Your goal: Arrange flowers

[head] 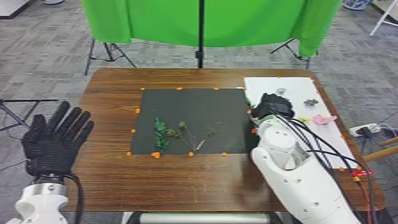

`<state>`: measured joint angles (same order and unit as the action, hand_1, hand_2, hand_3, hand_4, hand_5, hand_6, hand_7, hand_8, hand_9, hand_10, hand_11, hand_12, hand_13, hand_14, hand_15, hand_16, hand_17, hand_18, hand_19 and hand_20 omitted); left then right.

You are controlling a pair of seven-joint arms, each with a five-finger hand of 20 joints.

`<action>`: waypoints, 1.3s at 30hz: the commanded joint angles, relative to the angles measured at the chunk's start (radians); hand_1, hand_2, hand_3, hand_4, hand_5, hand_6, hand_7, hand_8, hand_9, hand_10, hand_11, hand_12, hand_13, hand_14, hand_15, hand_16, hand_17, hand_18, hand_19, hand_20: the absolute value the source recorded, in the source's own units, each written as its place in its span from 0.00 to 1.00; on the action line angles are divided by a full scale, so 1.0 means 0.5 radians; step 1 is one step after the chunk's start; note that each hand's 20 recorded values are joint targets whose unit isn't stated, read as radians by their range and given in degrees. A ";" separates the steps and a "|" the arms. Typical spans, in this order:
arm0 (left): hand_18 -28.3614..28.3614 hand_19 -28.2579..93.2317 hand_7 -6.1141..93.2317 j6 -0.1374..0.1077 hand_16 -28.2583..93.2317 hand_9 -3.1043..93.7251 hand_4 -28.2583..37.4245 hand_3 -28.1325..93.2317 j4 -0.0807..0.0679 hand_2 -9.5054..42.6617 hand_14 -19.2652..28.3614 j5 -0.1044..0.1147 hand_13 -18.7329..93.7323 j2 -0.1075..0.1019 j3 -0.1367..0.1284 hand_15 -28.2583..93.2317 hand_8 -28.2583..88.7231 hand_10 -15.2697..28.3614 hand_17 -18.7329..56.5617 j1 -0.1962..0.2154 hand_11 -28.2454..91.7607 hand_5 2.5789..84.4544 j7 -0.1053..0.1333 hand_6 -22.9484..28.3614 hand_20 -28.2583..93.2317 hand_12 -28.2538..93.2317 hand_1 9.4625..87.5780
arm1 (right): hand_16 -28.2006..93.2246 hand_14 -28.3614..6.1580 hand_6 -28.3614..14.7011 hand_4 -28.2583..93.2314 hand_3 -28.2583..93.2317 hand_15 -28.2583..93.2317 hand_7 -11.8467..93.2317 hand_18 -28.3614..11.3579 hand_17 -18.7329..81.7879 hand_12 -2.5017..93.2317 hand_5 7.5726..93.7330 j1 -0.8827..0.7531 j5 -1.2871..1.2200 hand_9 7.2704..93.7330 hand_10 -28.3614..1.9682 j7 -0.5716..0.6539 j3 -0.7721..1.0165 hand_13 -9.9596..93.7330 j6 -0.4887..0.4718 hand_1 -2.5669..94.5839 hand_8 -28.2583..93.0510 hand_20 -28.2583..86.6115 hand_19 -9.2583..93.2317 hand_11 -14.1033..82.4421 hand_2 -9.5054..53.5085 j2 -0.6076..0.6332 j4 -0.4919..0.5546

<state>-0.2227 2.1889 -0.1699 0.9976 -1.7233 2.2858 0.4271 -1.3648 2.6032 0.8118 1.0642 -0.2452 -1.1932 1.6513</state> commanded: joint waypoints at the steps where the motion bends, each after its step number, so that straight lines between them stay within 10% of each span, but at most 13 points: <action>1: 0.76 0.51 0.15 -0.014 0.23 0.43 0.00 0.85 -0.011 0.38 0.69 -0.006 0.45 0.022 0.019 0.37 0.17 0.67 0.18 0.016 0.35 0.48 -0.025 0.60 0.35 0.32 0.17 | 0.49 0.31 0.51 0.03 0.85 0.84 0.29 0.02 0.57 0.29 0.80 0.041 0.006 0.82 0.30 0.006 -0.053 0.72 -0.063 0.45 0.23 0.68 1.00 0.50 0.00 -0.069 -0.183; 8: 0.76 0.51 0.15 0.000 0.23 0.42 0.00 0.86 -0.017 0.37 0.69 0.006 0.45 0.026 0.041 0.37 0.17 0.67 0.18 -0.001 0.35 0.48 -0.042 0.60 0.35 0.32 0.19 | 0.51 0.37 0.56 0.04 0.86 0.82 0.37 0.03 0.59 0.52 0.86 -0.042 -0.020 0.91 0.46 0.044 -0.009 0.76 -0.003 0.60 0.38 0.67 1.00 0.35 0.00 -0.118 -0.299; 27: 0.76 0.51 0.15 0.003 0.23 0.42 0.00 0.85 -0.019 0.35 0.68 0.004 0.45 0.030 0.027 0.37 0.17 0.66 0.18 0.010 0.36 0.48 -0.066 0.60 0.35 0.32 0.19 | 0.58 0.51 0.57 0.18 0.90 0.74 0.37 0.02 0.63 0.53 0.91 -0.246 -0.092 0.98 0.56 -0.102 0.084 0.85 0.704 0.54 0.43 0.66 1.00 0.33 0.00 0.041 0.322; 33: 0.76 0.51 0.15 0.008 0.23 0.42 0.00 0.85 -0.027 0.35 0.68 -0.001 0.45 0.019 0.049 0.36 0.17 0.66 0.19 -0.013 0.36 0.48 -0.086 0.60 0.35 0.32 0.19 | 0.55 0.49 0.62 0.16 0.89 0.75 0.45 0.03 0.63 0.54 0.85 -0.220 0.025 0.95 0.56 -0.014 0.093 0.84 0.378 0.52 0.42 0.65 1.00 0.35 0.00 -0.002 0.299; 36: 0.76 0.51 0.15 0.005 0.23 0.42 0.00 0.85 -0.023 0.35 0.68 -0.006 0.45 0.015 0.043 0.36 0.17 0.66 0.19 -0.004 0.36 0.48 -0.084 0.60 0.35 0.32 0.19 | 0.50 0.43 0.59 0.12 0.86 0.78 0.48 0.02 0.63 0.34 0.81 -0.195 0.066 0.88 0.40 -0.012 0.097 0.82 0.116 0.40 0.41 0.66 1.00 0.52 0.00 0.003 0.239; 39: 0.76 0.51 0.15 -0.003 0.23 0.42 0.00 0.85 -0.019 0.35 0.68 -0.009 0.45 0.012 0.031 0.36 0.17 0.65 0.19 0.006 0.36 0.48 -0.077 0.60 0.35 0.32 0.19 | 0.50 0.40 0.52 0.12 0.86 0.79 0.50 0.02 0.63 0.33 0.79 -0.172 0.029 0.85 0.35 0.009 0.085 0.80 -0.021 0.29 0.19 0.68 1.00 0.54 0.00 0.007 0.194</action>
<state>-0.2227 2.1826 -0.1696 1.0051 -1.7050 2.2738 0.3958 -1.4739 2.6169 0.7909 1.1074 -0.0972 -1.1895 1.8065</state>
